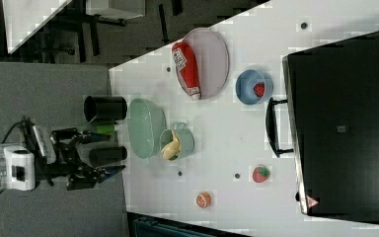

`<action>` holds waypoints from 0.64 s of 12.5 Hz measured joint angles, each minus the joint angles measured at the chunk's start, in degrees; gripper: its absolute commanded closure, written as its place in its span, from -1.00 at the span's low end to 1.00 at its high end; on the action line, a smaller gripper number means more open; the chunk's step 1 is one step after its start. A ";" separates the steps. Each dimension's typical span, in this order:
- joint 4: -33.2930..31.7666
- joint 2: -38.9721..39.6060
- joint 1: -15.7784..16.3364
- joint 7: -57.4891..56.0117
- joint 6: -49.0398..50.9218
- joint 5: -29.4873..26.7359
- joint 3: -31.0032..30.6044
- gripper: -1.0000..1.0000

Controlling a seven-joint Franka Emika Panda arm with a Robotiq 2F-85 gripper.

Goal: Pick Banana and place it in mug.

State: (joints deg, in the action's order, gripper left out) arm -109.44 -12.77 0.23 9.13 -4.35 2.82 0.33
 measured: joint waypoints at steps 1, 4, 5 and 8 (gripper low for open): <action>-0.22 0.58 1.20 -0.54 1.80 0.03 2.67 -1.00; 0.11 1.19 0.73 -0.54 4.16 1.01 3.01 -1.00; 0.17 0.98 0.69 -0.54 4.09 1.04 3.09 -1.00; 0.78 -1.24 0.38 -0.95 2.47 0.74 3.06 -1.00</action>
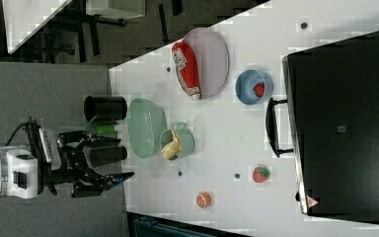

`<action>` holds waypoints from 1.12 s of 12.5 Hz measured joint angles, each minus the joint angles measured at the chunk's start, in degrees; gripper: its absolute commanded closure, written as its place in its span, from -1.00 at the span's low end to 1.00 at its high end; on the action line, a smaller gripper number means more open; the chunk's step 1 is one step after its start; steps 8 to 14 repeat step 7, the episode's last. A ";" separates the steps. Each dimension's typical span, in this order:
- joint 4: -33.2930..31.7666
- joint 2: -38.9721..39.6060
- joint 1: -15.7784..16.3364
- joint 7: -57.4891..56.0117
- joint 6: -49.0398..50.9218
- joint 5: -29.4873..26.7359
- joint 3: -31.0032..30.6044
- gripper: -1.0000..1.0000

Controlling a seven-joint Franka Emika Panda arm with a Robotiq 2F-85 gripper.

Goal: Pick Banana and place it in mug.

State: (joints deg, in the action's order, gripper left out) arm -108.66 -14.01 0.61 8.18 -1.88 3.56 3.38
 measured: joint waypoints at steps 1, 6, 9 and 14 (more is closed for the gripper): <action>1.12 0.66 0.20 0.00 -0.54 -0.81 -0.13 -1.00; 0.50 1.83 0.39 -0.09 -0.44 -0.48 -0.46 -1.00; 0.39 2.26 0.99 -0.09 -0.30 -1.25 0.27 -1.00; 0.39 2.26 0.99 -0.09 -0.30 -1.25 0.27 -1.00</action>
